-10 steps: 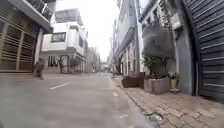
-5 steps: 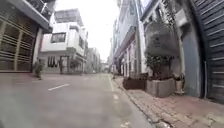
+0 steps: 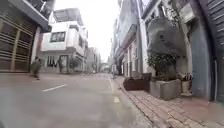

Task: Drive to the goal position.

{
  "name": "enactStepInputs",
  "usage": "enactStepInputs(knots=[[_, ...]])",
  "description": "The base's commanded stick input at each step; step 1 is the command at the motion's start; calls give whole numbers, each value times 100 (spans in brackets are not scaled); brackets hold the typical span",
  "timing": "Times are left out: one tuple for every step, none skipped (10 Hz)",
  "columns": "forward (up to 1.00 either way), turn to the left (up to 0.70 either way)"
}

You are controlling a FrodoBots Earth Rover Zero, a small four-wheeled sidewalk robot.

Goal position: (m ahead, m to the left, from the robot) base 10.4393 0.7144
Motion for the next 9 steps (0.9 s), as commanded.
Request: enactStepInputs(knots=[[47,25],[47,46],[47,26],[47,1],[47,1],[47,1],[47,1],[47,1],[47,1]])
